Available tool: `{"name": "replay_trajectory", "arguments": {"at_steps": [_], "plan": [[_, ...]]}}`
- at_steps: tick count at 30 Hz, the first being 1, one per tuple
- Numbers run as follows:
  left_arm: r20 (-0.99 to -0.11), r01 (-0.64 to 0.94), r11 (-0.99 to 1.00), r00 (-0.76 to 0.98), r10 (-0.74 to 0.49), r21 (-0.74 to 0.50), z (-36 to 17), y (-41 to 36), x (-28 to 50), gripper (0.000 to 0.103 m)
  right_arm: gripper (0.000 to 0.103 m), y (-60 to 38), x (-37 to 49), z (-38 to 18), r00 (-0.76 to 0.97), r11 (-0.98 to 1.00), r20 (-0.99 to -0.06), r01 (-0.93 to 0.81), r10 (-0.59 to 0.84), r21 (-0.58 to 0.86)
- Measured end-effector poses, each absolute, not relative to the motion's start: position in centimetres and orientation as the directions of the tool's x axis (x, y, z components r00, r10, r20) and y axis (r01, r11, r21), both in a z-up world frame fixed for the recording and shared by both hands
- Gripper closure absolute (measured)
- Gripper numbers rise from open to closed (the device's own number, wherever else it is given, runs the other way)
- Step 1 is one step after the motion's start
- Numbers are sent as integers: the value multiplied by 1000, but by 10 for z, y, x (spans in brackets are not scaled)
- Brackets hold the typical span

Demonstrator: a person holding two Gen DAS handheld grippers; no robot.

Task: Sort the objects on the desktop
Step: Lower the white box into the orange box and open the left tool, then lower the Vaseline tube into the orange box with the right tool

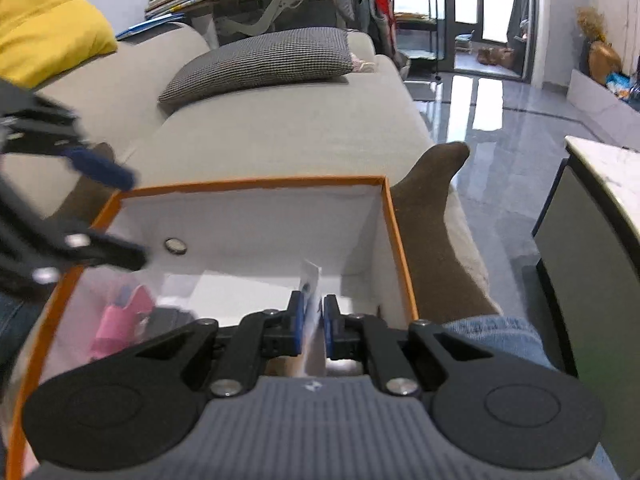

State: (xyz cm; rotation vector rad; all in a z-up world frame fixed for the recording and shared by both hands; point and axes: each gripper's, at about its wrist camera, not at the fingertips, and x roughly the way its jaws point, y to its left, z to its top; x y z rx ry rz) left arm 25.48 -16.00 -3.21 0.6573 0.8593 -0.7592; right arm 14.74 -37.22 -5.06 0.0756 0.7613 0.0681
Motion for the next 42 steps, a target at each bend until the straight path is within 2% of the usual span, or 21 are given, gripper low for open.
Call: {"name": "replay_trajectory", "arguments": {"at_steps": [9, 19, 23, 28, 30, 33, 42], "plan": [[-817, 695, 711, 468, -337, 105, -19, -117, 236, 32, 94, -365, 162, -45, 751, 998, -658, -33, 55, 45], [-789, 647, 762, 485, -378, 33, -24, -99, 204, 32, 91, -365, 123, -39, 684, 997, -726, -70, 76, 39], [-782, 624, 781, 483, -395, -9, -26, -91, 197, 32, 85, -358, 117, -42, 619, 994, -782, -109, 73, 6], [-774, 604, 796, 490, -401, -30, -24, -84, 190, 32, 82, -347, 118, -63, 556, 988, -830, -150, 51, -39], [-773, 601, 798, 492, -400, -30, -24, -82, 188, 32, 80, -341, 117, -68, 552, 982, -833, -174, 30, -80], [-773, 596, 802, 492, -400, -36, -25, -80, 187, 32, 82, -338, 116, -71, 577, 978, -817, -180, 17, -106], [-775, 583, 811, 488, -401, -51, -30, -80, 188, 32, 84, -346, 138, -69, 595, 984, -803, -155, 25, -84]]}}
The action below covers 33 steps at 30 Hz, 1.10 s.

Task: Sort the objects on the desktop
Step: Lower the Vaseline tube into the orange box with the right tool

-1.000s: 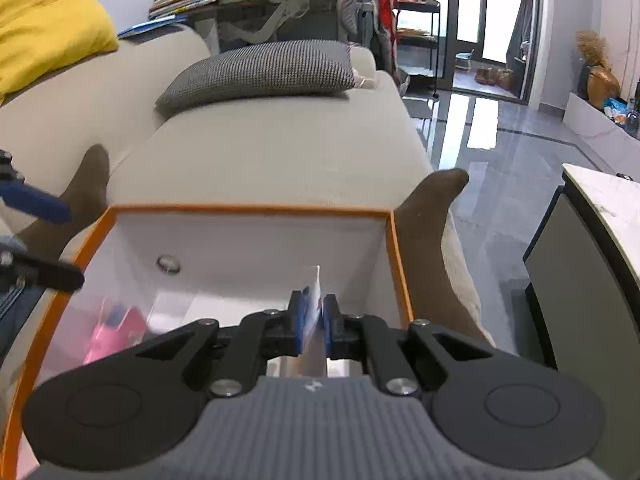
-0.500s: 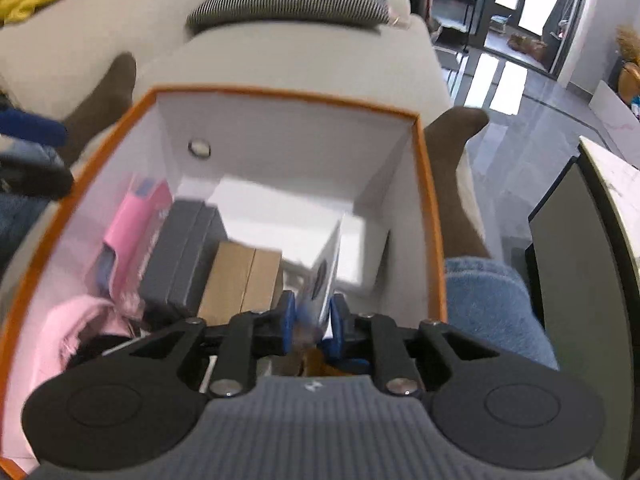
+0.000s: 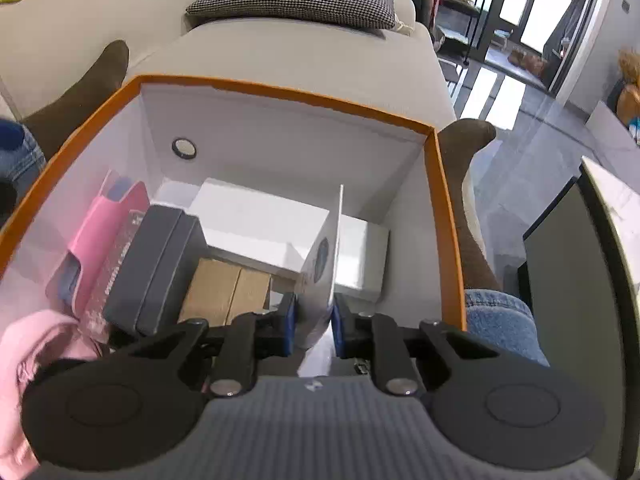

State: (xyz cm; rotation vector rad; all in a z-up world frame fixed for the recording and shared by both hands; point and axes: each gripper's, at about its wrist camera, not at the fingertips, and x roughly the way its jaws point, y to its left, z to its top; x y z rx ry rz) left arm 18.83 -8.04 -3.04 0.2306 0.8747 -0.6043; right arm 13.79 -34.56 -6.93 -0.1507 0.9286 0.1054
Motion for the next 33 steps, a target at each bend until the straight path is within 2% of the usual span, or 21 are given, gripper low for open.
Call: {"name": "replay_trajectory", "arguments": {"at_steps": [3, 8, 12, 16, 20, 28, 33], "plan": [[-778, 581, 811, 482, -402, -58, -32, -80, 187, 32, 84, -346, 135, -69, 604, 982, -797, -165, 30, -88], [-781, 580, 812, 478, -401, -62, -34, -80, 185, 32, 84, -338, 127, -71, 625, 964, -780, -194, -21, -182], [-783, 575, 815, 476, -401, -68, -35, -83, 184, 32, 84, -340, 135, -70, 630, 969, -777, -180, -18, -168], [-782, 583, 810, 473, -405, -67, -34, -84, 180, 32, 84, -334, 126, -68, 689, 943, -721, -183, -77, -276], [-784, 575, 815, 473, -403, -72, -35, -83, 180, 32, 84, -338, 126, -68, 691, 944, -716, -161, -101, -289], [-780, 567, 820, 477, -404, -77, -33, -80, 178, 32, 83, -355, 145, -51, 604, 986, -795, -155, 47, -60], [-782, 560, 824, 477, -402, -81, -33, -78, 178, 32, 81, -352, 146, -61, 534, 985, -842, -172, 74, -23]]}}
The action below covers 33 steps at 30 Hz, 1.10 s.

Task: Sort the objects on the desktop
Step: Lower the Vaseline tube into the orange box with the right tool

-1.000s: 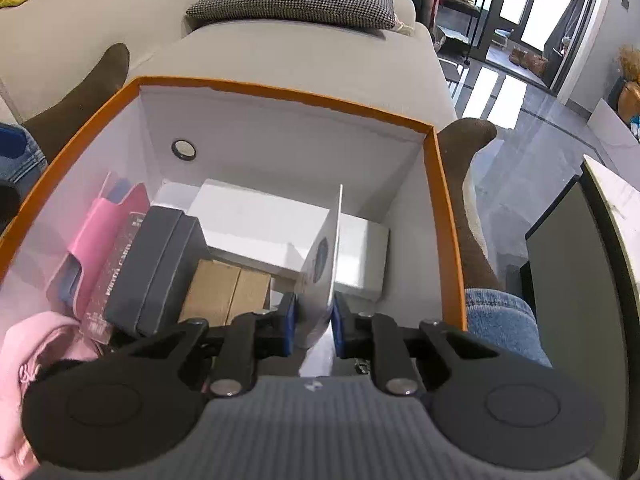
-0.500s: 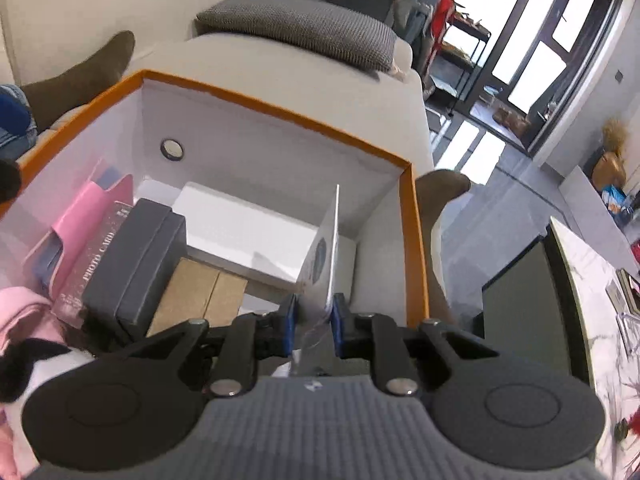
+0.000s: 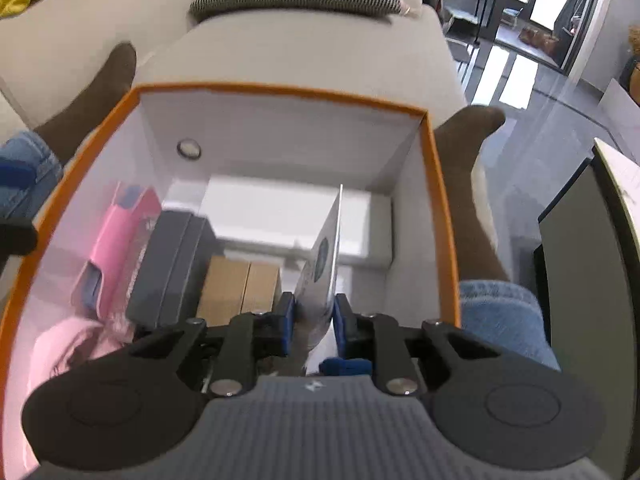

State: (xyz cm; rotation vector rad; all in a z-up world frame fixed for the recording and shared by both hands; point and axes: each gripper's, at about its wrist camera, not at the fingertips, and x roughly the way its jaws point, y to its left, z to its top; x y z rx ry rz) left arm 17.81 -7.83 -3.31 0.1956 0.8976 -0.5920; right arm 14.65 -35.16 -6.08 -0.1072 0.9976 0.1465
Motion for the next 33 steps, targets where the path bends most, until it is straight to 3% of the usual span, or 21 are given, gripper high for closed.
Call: {"name": "replay_trajectory", "arguments": {"at_steps": [10, 13, 22, 27, 33], "plan": [[-783, 556, 826, 468, -409, -99, -33, -77, 174, 32, 77, -354, 133, -48, 532, 986, -841, -164, 97, 10], [-780, 553, 825, 466, -417, -111, -31, -77, 169, 32, 86, -358, 130, -44, 525, 987, -841, -151, 132, 60], [-776, 539, 835, 478, -412, -111, -16, -79, 140, 32, 85, -357, 124, -43, 538, 990, -834, -122, 121, 65], [-751, 518, 849, 519, -409, -105, -1, -76, 115, 32, 76, -356, 102, -23, 593, 993, -800, -119, 94, 28], [-661, 451, 891, 655, -366, -46, 22, -76, 76, 32, 66, -343, 54, 22, 707, 992, -703, -123, 77, -16]]}}
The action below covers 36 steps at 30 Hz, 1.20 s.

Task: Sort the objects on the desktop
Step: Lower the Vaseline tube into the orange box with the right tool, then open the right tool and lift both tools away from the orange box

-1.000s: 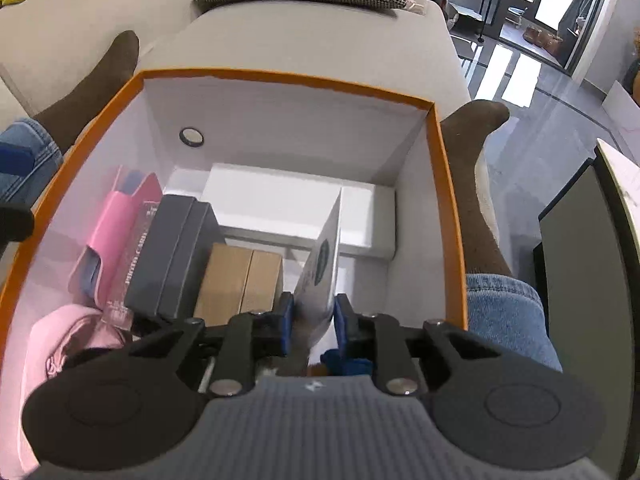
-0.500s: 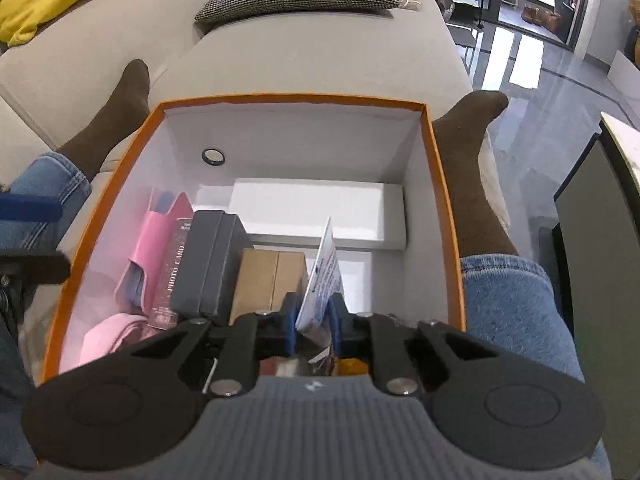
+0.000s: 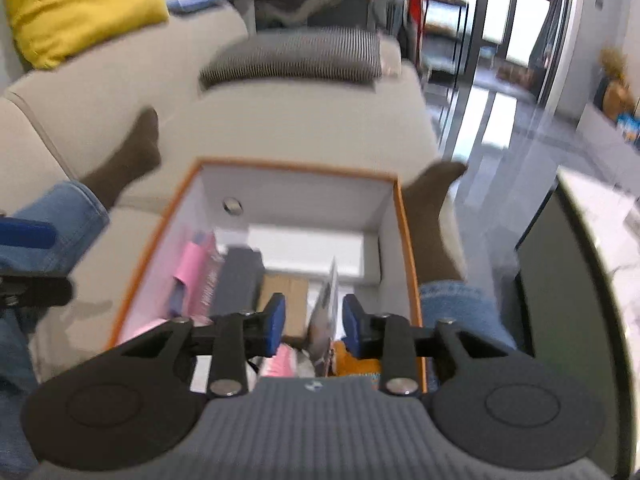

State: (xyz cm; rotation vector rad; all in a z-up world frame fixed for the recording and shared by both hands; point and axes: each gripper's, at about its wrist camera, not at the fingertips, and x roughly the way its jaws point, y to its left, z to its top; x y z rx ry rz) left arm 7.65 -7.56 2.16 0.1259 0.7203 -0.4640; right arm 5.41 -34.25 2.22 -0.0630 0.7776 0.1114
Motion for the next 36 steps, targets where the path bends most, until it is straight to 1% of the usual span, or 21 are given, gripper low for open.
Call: {"name": "replay_trajectory", "arguments": {"at_steps": [2, 4, 5, 6, 7, 9, 13, 17, 20, 25, 30, 36], "plan": [[-643, 413, 909, 683, -346, -51, 25, -76, 67, 31, 59, -335, 34, 38, 749, 992, -657, -126, 79, -25], [-633, 377, 925, 703, -326, -58, 24, -77, 59, 22, 57, -327, 16, 48, 778, 991, -622, -129, 90, -18], [-628, 358, 932, 712, -315, -62, 23, -77, 55, 20, 55, -324, 9, 51, 786, 991, -610, -131, 98, -9], [-623, 342, 938, 721, -305, -64, 21, -78, 52, 15, 54, -320, 1, 53, 793, 991, -600, -132, 107, 3], [-623, 325, 944, 726, -292, -63, 19, -79, 51, 14, 52, -318, -4, 54, 798, 991, -593, -131, 111, 11], [-630, 290, 956, 734, -256, -50, 14, -81, 48, 14, 50, -311, -14, 54, 807, 993, -581, -119, 109, 21], [-642, 254, 967, 738, -208, -21, 1, -84, 45, 14, 46, -300, -27, 43, 814, 996, -576, -93, 69, -12], [-688, 219, 974, 700, -191, -48, -17, -81, 48, 14, 40, -296, -34, 24, 808, 998, -588, -63, 40, -18], [-717, 207, 977, 672, -184, -57, -29, -78, 50, 14, 40, -296, -32, 5, 785, 999, -618, -54, 42, 0], [-752, 208, 976, 632, -185, -66, -43, -80, 51, 14, 39, -292, -28, -20, 747, 998, -664, -56, 36, -9], [-758, 233, 971, 622, -196, -60, -50, -85, 52, 14, 39, -292, -23, -34, 718, 998, -694, -56, 50, 14], [-771, 242, 968, 605, -200, -61, -54, -88, 54, 14, 39, -289, -21, -41, 705, 998, -707, -68, 61, 18]]}}
